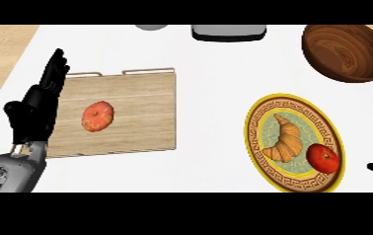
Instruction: Pick the croissant from the plate and place it in the bowl
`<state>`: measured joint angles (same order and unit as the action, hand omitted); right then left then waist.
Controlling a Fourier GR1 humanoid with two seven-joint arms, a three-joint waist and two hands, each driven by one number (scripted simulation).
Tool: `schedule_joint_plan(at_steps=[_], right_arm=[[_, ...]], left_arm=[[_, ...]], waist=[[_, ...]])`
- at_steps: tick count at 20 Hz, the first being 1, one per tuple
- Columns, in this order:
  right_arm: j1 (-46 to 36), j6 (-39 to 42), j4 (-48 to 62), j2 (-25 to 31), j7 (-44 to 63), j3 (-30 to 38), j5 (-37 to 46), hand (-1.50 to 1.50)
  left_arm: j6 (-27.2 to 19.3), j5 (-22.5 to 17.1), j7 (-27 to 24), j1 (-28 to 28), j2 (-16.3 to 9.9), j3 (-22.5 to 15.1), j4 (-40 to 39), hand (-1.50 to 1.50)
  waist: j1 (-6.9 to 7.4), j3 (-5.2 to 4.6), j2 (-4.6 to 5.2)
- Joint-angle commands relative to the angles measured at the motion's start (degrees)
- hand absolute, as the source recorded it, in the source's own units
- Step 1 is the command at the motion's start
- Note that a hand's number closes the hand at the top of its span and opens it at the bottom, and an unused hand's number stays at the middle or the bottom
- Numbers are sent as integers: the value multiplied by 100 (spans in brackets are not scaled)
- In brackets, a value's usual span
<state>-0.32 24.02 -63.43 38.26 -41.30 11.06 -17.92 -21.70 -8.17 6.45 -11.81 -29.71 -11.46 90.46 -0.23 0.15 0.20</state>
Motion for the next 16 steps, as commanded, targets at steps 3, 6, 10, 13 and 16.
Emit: schedule_joint_plan(at_steps=[3, 6, 10, 13, 16], right_arm=[[-227, 153, -357, 899, 237, -374, 914, -150], [-476, -145, -660, 1065, 796, -644, 1375, -150], [-569, -96, -1292, 1088, 1432, -1144, 1858, -150], [-787, 127, -1410, 1038, 1808, -1376, 2082, -150], [-986, 106, -1935, 609, 2607, -1674, 2165, -150]], left_arm=[[80, 47, 53, -154, 112, 37, -150, 0], [203, -5, 50, -150, 96, 111, -194, 0], [122, 159, -43, -287, 190, 175, -336, 0], [281, 176, -73, -352, 251, 229, -560, 0], [95, 422, 243, -105, 404, 7, -8, 0]], waist=[[14, -22, -15], [42, -25, -19], [1, -26, -25], [12, -21, -17], [46, -19, -32]])
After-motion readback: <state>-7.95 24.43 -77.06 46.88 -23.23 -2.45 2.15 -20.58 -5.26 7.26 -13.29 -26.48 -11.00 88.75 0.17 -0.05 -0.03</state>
